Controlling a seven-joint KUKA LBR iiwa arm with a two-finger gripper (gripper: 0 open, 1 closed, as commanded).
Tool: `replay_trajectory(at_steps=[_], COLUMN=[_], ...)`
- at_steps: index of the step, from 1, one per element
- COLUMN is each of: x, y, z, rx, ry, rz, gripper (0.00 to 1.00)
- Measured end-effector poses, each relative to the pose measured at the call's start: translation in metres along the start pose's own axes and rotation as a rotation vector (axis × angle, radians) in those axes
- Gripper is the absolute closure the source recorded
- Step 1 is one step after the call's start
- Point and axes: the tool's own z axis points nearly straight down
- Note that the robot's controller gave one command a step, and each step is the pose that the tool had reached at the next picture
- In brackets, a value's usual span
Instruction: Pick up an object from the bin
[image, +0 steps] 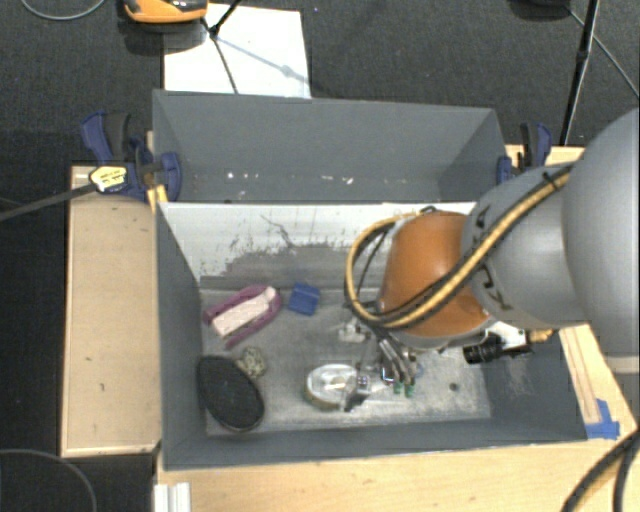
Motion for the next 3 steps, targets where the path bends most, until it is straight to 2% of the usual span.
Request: replay_trajectory(at_steps=[1, 2, 3], x=[0.008, 0.012, 0.011], y=[0.017, 0.015, 0.015], z=[0.001, 0.028, 0.027], rx=[0.001, -0.001, 0.000], ry=[0.003, 0.001, 0.002], rz=[0.152, 0.212, 0.212], gripper=[0.00, 0.00, 0.00])
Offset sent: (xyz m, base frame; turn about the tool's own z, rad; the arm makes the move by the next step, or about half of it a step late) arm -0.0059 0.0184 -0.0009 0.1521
